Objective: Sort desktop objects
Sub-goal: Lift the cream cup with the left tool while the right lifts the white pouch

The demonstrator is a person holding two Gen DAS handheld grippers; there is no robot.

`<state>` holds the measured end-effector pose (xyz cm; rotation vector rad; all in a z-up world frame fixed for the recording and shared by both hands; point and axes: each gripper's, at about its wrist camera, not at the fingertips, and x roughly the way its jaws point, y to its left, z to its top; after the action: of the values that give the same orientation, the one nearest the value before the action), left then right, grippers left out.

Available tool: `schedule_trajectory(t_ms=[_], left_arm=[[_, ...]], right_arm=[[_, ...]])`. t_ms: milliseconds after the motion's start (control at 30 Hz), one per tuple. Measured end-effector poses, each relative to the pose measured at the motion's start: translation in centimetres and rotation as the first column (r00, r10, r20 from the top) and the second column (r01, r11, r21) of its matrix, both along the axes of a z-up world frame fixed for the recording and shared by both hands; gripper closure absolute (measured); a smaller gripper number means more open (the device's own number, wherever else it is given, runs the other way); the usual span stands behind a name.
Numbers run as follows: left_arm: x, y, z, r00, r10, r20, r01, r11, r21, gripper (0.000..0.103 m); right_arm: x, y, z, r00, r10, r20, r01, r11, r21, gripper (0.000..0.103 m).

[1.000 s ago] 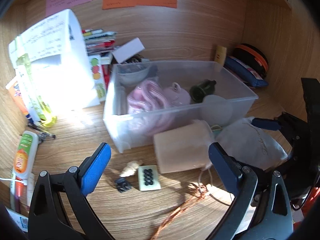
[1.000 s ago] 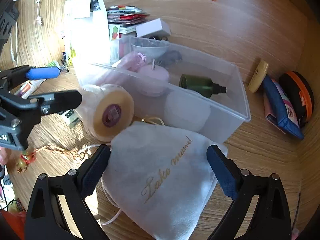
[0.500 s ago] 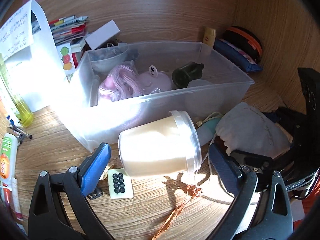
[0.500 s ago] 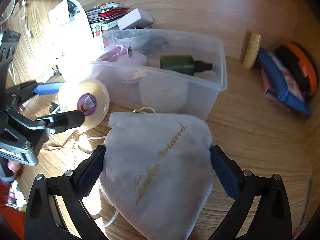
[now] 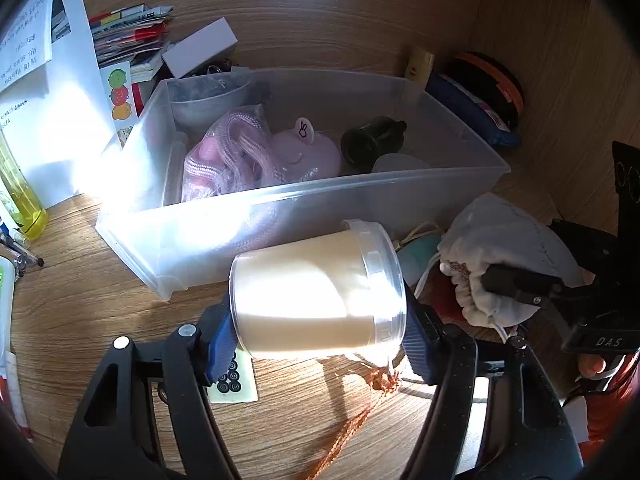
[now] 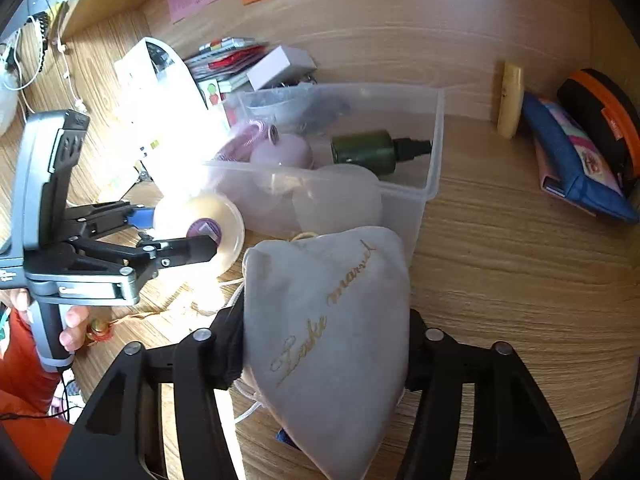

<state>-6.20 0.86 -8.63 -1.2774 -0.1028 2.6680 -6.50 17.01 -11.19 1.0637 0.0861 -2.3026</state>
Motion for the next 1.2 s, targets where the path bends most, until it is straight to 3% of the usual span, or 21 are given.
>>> schedule_trajectory(t_ms=[100,267,733,1200], left_arm=[[0.2,-0.3,0.4,1.0,0.003,-0.011,-0.003,1.0,0.014,0.036],[0.7,-0.4,1.2,0.999,0.0,-0.037,0.001,1.0,0.022,0.037],[1.2,-1.6,3.5,0.994,0.04,-0.098,-0.03,0.995,0.097,0.037],[1.2,-3.7,6.6,0.984,0.076,-0.161,-0.049,0.984,0.169,0.037]], right_arm=[[0.1,0.4,0.6,1.0,0.001,-0.004,-0.001,1.0,-0.017,0.057],[0.4,1.3,2.0,0.999,-0.013,-0.051,0.011,0.999,-0.038,0.059],[0.5,3.1,6.5,0.99,-0.04,-0.138,0.021,0.99,-0.136,0.06],[-2.0,2.0,8.5,0.979,-0.039,-0.199,0.011,0.99,-0.138,0.06]])
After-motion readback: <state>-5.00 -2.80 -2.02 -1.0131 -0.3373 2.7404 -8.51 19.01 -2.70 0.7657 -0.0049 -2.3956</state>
